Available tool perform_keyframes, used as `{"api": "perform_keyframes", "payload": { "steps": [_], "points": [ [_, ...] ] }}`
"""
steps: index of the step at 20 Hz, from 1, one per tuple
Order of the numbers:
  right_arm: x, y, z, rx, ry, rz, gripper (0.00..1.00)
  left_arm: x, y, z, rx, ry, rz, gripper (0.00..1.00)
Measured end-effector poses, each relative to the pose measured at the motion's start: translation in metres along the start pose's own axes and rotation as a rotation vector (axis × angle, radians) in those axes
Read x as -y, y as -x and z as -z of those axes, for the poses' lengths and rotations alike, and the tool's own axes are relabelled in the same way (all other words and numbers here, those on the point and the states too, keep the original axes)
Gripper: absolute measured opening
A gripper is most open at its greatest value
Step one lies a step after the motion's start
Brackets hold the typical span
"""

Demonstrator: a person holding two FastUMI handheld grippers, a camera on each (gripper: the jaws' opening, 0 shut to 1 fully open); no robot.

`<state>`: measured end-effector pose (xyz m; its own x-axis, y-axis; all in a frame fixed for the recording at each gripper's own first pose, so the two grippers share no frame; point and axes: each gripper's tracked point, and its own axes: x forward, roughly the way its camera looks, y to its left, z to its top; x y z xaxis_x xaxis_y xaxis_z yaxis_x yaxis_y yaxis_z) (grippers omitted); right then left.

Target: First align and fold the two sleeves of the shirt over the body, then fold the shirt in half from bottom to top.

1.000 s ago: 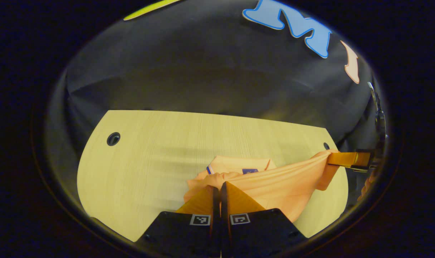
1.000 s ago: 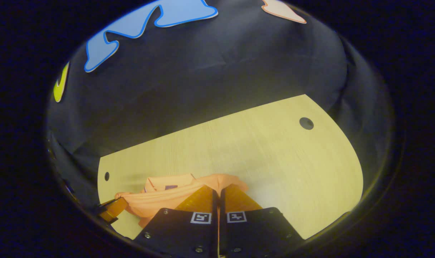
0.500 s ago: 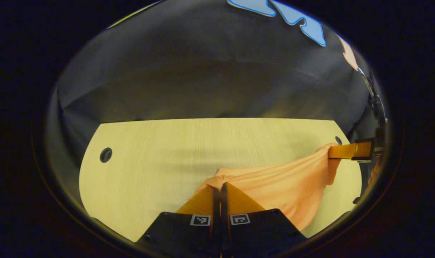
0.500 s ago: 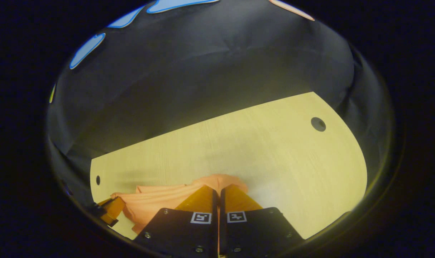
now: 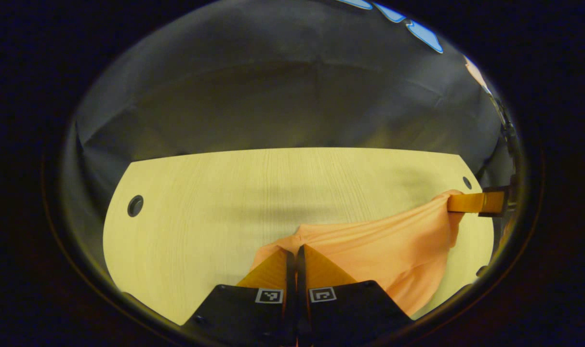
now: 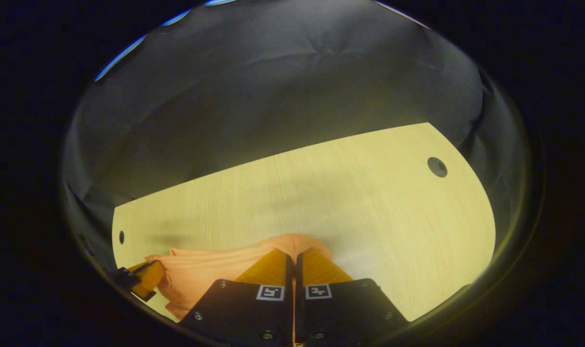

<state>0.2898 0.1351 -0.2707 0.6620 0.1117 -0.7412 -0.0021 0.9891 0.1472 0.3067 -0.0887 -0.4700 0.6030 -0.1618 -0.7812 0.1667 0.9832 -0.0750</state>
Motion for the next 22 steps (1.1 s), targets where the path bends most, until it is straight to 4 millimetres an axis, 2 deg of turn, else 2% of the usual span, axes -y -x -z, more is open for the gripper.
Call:
{"api": "perform_keyframes", "payload": {
  "steps": [1,2,3,5,6,7,8,9,10,13,16,18,19,21,22],
  "points": [
    [0.000,0.005,-0.004,0.010,0.007,-0.005,0.02,0.001,-0.001,0.001,0.001,0.001,0.006,0.10],
    [0.000,-0.001,-0.003,0.017,0.015,-0.008,0.06,0.004,-0.003,0.001,0.003,0.006,0.020,0.07],
    [0.001,0.001,-0.002,0.021,0.022,-0.003,0.09,0.006,-0.002,0.001,0.000,0.009,0.026,0.09],
    [0.002,0.004,0.000,0.024,0.028,-0.007,0.16,0.005,0.002,0.006,-0.011,0.014,0.041,0.34],
    [0.002,0.006,0.000,0.025,0.031,-0.005,0.29,0.003,0.002,0.005,-0.013,0.020,0.043,0.42],
    [0.002,0.010,-0.001,0.030,0.035,-0.007,0.33,0.003,0.004,0.006,-0.014,0.026,0.041,0.50],
    [0.003,0.013,-0.004,0.035,0.042,-0.001,0.46,0.004,0.006,0.005,-0.016,0.036,0.051,0.55],
    [0.004,0.014,-0.003,0.039,0.047,0.001,0.55,0.003,0.010,0.005,-0.014,0.039,0.051,0.64],
    [0.003,0.016,-0.003,0.042,0.051,0.001,0.56,0.000,0.012,0.005,-0.013,0.040,0.050,0.70],
    [0.005,0.029,0.005,0.050,0.061,-0.004,0.56,-0.005,0.027,0.001,0.007,0.058,0.054,0.71],
    [0.004,0.059,0.018,0.067,0.076,-0.021,0.56,-0.003,0.046,-0.006,0.039,0.047,0.052,0.73],
    [0.005,0.082,0.023,0.102,0.099,-0.030,0.56,0.004,0.076,-0.010,0.082,0.042,0.064,0.73],
    [0.006,0.095,0.024,0.125,0.112,-0.034,0.56,0.007,0.092,-0.011,0.099,0.042,0.068,0.70],
    [0.006,0.124,0.026,0.177,0.130,-0.041,0.56,0.011,0.122,-0.013,0.139,0.044,0.074,0.73],
    [0.007,0.141,0.027,0.203,0.136,-0.048,0.56,0.014,0.138,-0.013,0.161,0.047,0.075,0.70]
  ]
}}
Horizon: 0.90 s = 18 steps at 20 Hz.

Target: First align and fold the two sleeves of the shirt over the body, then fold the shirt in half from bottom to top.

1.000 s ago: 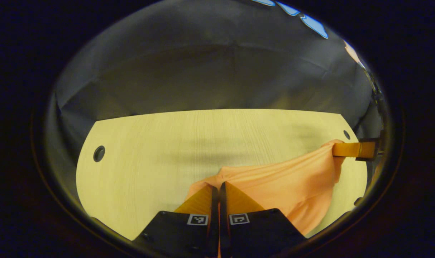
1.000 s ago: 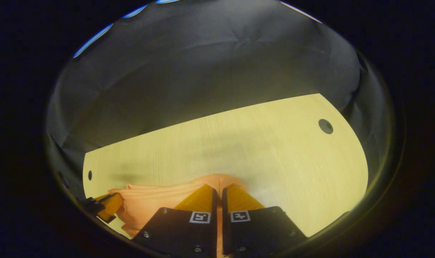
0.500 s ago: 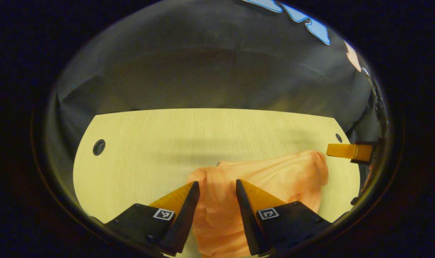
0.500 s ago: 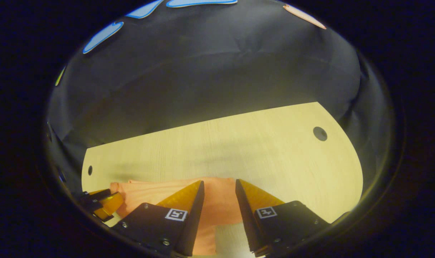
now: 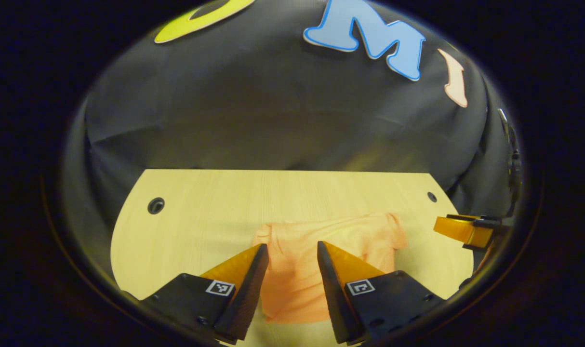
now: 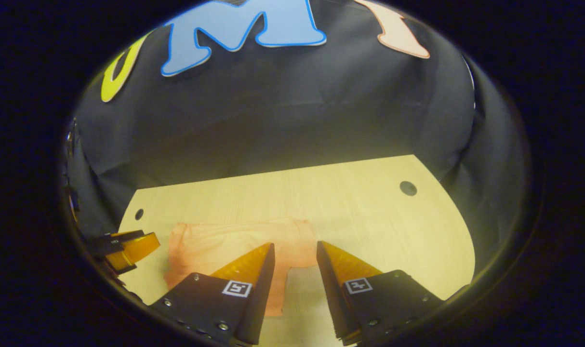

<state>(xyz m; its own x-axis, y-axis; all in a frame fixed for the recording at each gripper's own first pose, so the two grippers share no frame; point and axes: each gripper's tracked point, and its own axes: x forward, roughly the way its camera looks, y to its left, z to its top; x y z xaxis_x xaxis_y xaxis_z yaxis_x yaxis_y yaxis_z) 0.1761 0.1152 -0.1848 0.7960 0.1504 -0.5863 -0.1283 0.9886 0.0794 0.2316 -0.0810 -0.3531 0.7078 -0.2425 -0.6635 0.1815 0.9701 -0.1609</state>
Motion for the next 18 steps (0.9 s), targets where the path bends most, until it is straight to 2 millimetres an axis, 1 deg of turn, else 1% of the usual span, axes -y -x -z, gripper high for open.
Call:
{"api": "perform_keyframes", "payload": {
  "steps": [1,5,8,9,10,11,13,14,16,18],
  "points": [
    [-0.001,0.013,0.000,0.019,0.006,-0.006,0.56,0.004,0.017,-0.005,0.026,0.003,0.001,0.70],
    [0.003,0.082,-0.004,0.100,0.011,-0.008,0.55,0.018,0.083,-0.022,0.142,0.000,-0.003,0.70],
    [0.004,0.129,-0.002,0.164,0.000,-0.008,0.55,0.026,0.135,-0.029,0.210,0.005,0.002,0.70],
    [0.006,0.146,0.000,0.186,0.003,-0.006,0.56,0.028,0.151,-0.030,0.229,0.007,0.003,0.66],
    [0.006,0.155,0.002,0.201,0.006,-0.007,0.56,0.032,0.165,-0.031,0.247,0.009,0.006,0.72],
    [0.006,0.168,0.005,0.216,0.010,-0.009,0.56,0.034,0.180,-0.031,0.265,0.007,0.006,0.72],
    [0.007,0.195,0.014,0.238,0.018,-0.009,0.56,0.034,0.211,-0.030,0.302,-0.005,-0.002,0.66],
    [0.008,0.203,0.019,0.245,0.021,-0.007,0.56,0.032,0.224,-0.027,0.316,-0.011,-0.010,0.72],
    [0.011,0.217,0.030,0.251,0.022,-0.004,0.55,0.029,0.245,-0.022,0.340,-0.025,-0.021,0.66],
    [0.013,0.223,0.038,0.253,0.013,-0.005,0.55,0.032,0.261,-0.020,0.362,-0.040,-0.021,0.66]
  ]
}}
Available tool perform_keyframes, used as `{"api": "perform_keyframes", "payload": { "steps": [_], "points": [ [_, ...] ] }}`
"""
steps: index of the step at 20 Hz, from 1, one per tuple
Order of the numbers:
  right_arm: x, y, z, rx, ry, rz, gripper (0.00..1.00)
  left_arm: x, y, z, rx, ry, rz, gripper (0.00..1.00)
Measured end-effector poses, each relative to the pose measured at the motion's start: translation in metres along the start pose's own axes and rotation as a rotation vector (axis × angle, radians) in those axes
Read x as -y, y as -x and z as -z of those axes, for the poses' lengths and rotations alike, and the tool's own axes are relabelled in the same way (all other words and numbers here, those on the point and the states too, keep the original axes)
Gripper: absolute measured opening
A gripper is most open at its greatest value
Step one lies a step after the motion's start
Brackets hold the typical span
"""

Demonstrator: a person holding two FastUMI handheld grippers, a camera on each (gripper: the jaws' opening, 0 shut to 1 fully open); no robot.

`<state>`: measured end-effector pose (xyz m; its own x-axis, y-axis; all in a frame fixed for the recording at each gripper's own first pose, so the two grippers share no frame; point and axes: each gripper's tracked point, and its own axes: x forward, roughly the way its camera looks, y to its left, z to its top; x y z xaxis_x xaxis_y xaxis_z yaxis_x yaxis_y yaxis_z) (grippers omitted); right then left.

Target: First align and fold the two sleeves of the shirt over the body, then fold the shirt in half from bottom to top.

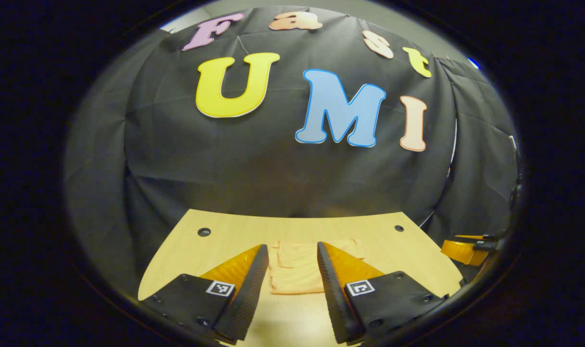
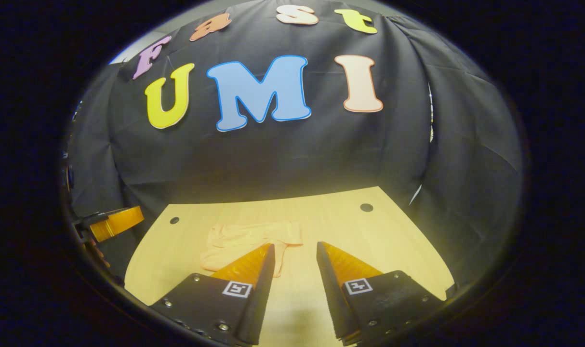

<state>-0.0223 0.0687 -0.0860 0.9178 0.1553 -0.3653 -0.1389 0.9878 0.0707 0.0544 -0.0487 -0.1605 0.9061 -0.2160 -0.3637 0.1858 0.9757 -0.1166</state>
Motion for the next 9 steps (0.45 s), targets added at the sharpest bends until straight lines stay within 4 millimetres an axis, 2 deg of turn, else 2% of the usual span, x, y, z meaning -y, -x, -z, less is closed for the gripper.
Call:
{"api": "perform_keyframes", "payload": {
  "steps": [4,9],
  "points": [
    [0.005,0.011,0.002,0.009,-0.026,0.011,0.56,0.009,0.026,0.005,0.011,-0.022,0.013,0.66],
    [0.012,0.015,-0.008,0.044,-0.043,0.026,0.56,0.015,0.034,0.005,0.023,-0.046,0.030,0.66]
  ]
}}
